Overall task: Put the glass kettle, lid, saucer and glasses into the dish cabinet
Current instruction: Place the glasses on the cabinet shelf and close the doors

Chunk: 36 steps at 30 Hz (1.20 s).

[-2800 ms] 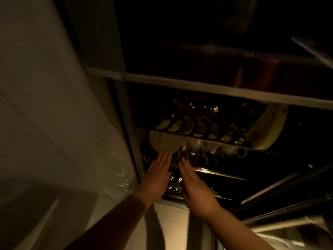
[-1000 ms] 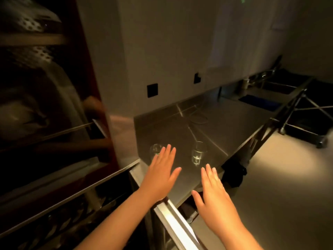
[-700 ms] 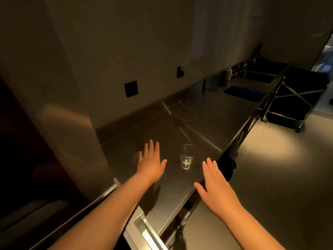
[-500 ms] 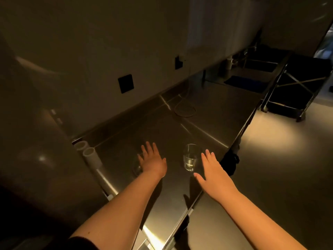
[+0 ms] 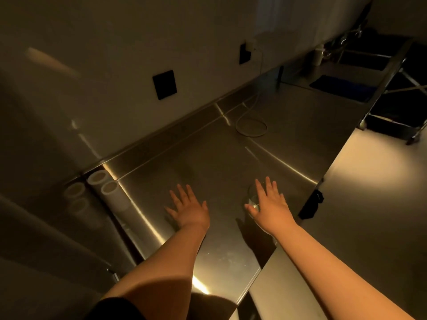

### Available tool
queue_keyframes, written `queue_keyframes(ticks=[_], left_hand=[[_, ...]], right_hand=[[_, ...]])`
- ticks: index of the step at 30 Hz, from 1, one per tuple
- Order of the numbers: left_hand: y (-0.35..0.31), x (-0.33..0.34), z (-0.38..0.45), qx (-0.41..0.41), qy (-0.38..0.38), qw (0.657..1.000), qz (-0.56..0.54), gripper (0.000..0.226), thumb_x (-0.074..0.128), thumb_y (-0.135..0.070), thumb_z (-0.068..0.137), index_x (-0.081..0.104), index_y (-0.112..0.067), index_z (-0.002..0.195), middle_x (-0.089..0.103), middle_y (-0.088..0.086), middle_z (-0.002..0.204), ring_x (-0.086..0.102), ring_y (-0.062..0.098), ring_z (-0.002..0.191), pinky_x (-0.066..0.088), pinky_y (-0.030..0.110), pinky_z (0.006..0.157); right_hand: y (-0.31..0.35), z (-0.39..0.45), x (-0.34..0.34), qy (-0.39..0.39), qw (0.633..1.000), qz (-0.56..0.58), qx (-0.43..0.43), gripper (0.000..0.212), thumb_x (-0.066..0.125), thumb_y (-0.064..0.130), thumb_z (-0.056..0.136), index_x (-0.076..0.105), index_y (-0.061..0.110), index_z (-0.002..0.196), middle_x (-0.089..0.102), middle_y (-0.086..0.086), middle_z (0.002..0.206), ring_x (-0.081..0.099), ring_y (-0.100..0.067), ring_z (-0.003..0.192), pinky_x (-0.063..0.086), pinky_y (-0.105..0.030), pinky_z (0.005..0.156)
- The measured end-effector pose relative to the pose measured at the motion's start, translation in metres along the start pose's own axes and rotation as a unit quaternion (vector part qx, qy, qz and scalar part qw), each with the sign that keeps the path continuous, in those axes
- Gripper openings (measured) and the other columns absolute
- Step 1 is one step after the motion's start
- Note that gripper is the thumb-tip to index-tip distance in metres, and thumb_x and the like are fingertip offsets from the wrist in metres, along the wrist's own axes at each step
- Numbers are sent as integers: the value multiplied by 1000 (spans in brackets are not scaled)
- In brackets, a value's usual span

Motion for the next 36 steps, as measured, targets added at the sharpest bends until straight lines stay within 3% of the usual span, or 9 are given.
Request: queue_keyframes(ticks=[4, 14, 19, 24, 29, 36], left_hand=[[6, 14, 2, -15, 30, 999, -34, 70, 28, -43, 100, -11, -14, 149, -20, 11, 156, -14, 32, 143, 15, 56, 112], [12, 17, 10, -5, -11, 999, -52, 72, 39, -39, 98, -8, -23, 150, -17, 14, 156, -13, 38, 143, 17, 47, 114], [10, 18, 12, 10, -11, 999, -47, 73, 47, -32, 96, -1, -28, 151, -1, 14, 157, 1, 39, 143, 25, 45, 112], [-5, 16, 9, 62, -8, 997, -41, 71, 54, -38, 92, 13, -28, 149, 17, 14, 148, 20, 34, 134, 35, 43, 105], [-24, 20, 1, 133, 6, 990, -42, 77, 63, -45, 83, 21, -30, 146, 21, 10, 144, 23, 32, 130, 42, 41, 99], [-41, 37, -7, 198, 78, 969, -128, 103, 78, -42, 71, 12, -31, 149, 21, 4, 147, 19, 26, 136, 36, 40, 107]], right_hand=[[-3, 9, 12, 21, 1000, -1, 10, 78, 42, 50, 95, -4, 21, 151, -9, -11, 158, -6, -28, 145, 8, -43, 117], [-20, 21, 18, 13, 999, -2, 44, 81, 46, 53, 92, 0, 22, 151, -10, -11, 158, -9, -30, 145, 9, -42, 116], [-22, 23, 15, -12, 999, 13, 34, 75, 51, 43, 93, 9, 20, 151, 2, -10, 159, 2, -30, 145, 20, -40, 114], [-21, 18, 10, -28, 999, 24, 36, 78, 58, 40, 89, 15, 20, 150, 16, -11, 153, 15, -31, 138, 36, -41, 105], [-21, 8, 10, -31, 998, 38, 33, 81, 62, 40, 85, 16, 20, 149, 20, -10, 150, 20, -31, 134, 37, -39, 102], [-19, -3, 15, -40, 997, 59, 14, 90, 67, 44, 81, 15, 21, 149, 22, -8, 148, 25, -28, 133, 40, -37, 100]])
Point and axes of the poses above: each hand's wrist, its own z-axis towards the middle knuckle, its own x-axis out of the palm, y = z × x, the point moved 8 cm from there along z, towards the middle knuckle
